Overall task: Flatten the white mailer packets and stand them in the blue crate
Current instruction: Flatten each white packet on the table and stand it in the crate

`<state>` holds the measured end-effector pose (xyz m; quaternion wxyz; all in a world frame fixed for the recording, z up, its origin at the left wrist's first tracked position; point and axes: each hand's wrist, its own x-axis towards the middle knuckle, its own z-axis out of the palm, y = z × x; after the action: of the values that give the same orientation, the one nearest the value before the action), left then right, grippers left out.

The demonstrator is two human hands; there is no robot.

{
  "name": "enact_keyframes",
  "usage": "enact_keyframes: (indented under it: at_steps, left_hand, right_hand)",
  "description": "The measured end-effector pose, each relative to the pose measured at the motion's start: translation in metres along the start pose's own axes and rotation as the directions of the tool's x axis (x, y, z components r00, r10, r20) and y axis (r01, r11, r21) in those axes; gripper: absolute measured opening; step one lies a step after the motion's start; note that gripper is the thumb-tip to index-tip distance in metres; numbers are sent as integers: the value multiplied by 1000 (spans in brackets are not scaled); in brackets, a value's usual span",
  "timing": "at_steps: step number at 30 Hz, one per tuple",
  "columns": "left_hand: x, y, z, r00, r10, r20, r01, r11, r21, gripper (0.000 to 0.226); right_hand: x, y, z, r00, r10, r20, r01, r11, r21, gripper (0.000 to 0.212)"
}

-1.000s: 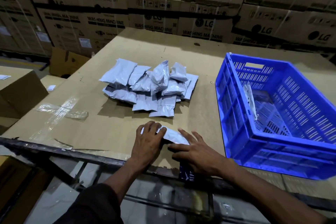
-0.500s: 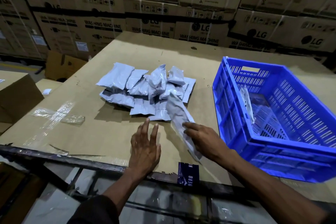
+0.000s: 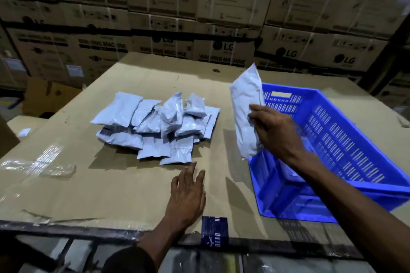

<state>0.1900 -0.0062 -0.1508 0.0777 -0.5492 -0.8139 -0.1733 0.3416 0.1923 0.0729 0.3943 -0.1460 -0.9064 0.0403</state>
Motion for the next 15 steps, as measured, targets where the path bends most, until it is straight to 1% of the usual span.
enact_keyframes:
  at_steps: [7, 10, 12, 14, 15]
  left_hand:
    - [28, 25, 18, 998, 24, 60, -25, 999, 25, 52]
    - [37, 30, 23, 997, 28, 66, -30, 999, 39, 53]
    - [44, 33, 26, 998, 29, 63, -31, 999, 41, 52]
    - [52, 37, 30, 998, 35, 59, -38, 998, 45, 50]
    - [56, 39, 31, 998, 36, 57, -38, 998, 47, 48]
  right_hand:
    - [20, 64, -66, 997, 5, -75, -21, 975, -221, 24]
    - [12, 93, -80, 998, 28, -64, -47, 947, -317, 26]
    - [3, 108, -80, 998, 66, 10, -58, 926, -374, 31]
    - [-10, 126, -75, 981, 136, 140, -62, 898, -436, 35]
    - [-15, 135, -70, 960, 176, 216, -56, 883, -466, 34]
